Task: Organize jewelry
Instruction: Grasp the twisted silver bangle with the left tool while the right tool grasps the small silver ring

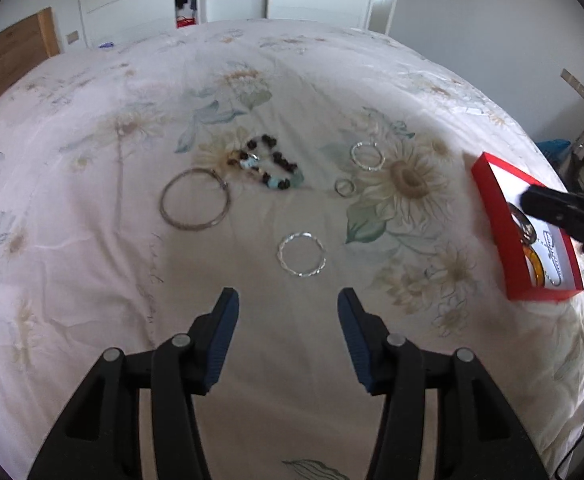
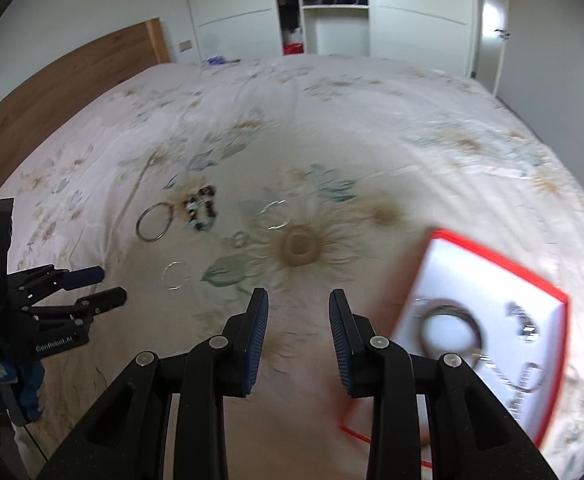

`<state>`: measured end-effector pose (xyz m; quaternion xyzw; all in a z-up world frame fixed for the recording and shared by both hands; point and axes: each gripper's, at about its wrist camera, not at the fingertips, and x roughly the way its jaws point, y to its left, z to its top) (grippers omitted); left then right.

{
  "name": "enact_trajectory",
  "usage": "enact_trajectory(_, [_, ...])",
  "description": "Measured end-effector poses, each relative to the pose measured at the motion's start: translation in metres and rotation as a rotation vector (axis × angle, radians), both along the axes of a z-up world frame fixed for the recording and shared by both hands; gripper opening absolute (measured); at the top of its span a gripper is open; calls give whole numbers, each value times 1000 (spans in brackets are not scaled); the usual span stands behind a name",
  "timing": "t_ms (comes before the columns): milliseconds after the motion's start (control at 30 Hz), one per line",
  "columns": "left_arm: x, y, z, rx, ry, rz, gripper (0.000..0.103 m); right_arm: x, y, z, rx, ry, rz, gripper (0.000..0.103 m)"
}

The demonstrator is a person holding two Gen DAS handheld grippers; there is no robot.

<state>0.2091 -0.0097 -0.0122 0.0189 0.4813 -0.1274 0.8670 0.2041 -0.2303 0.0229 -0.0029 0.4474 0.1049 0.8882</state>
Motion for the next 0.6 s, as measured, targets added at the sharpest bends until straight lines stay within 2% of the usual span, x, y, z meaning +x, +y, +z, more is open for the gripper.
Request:
enact_trajectory(167, [13, 1, -22, -43, 19, -51, 50, 23, 22, -36, 12, 54, 21, 31])
enact_trajectory(333, [29, -4, -41, -54, 27, -81, 50, 46, 42, -64, 25, 84, 45, 31])
enact_trajectory(600, [51, -11, -62, -69, 25, -131, 49, 80, 65, -84, 23, 88, 67, 31])
